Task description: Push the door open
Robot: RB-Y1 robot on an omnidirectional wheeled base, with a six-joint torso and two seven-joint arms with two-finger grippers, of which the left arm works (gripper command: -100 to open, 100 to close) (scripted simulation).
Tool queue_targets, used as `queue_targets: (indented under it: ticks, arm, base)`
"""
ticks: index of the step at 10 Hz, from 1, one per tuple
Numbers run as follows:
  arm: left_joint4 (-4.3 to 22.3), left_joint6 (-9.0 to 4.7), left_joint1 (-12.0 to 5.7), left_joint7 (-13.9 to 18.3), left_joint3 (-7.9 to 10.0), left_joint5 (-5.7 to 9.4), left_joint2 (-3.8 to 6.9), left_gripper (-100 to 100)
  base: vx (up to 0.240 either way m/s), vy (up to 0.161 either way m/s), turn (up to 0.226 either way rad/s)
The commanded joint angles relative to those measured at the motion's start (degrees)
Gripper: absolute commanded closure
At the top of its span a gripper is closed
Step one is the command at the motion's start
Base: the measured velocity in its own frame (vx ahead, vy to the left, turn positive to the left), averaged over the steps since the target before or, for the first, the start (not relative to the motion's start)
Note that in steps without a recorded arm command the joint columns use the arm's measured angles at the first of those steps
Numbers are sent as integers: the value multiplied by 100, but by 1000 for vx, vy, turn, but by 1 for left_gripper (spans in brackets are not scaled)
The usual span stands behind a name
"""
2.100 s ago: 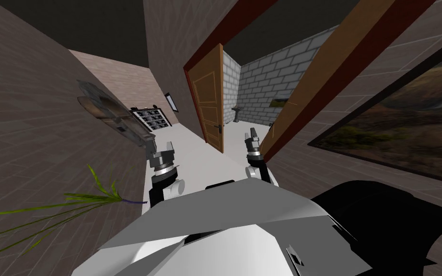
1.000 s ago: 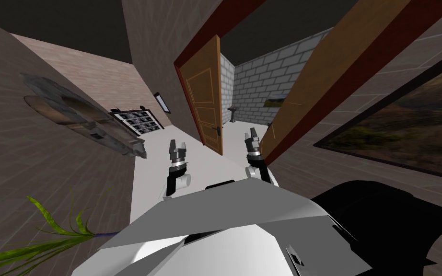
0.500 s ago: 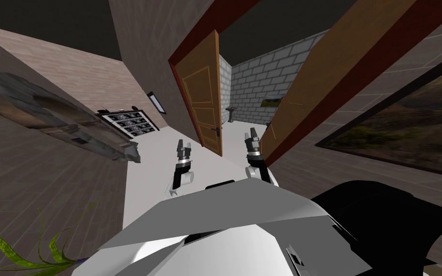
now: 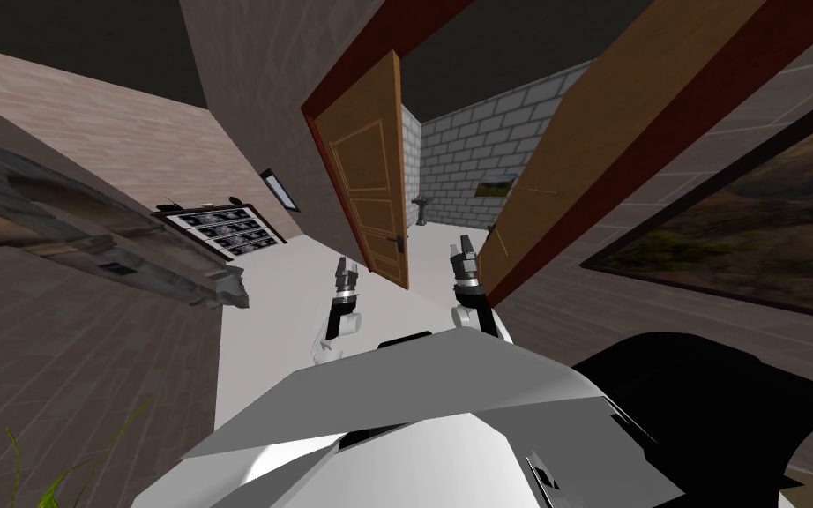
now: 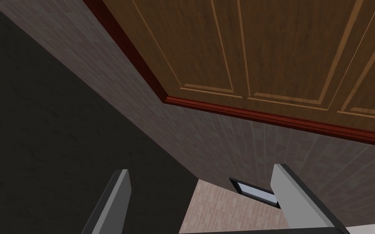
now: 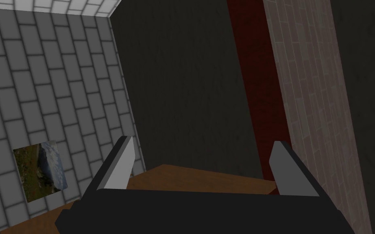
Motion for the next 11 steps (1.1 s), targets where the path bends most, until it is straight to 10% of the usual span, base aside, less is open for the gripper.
queue_targets:
  ticks: [1,11]
  arm:
    - [250,49,-167,49,-32,0,34,-100]
    - [1770,180,-1097,214,-287,-57,40,-100]
  base:
    - [93,73,-94]
    - [77,60,-88]
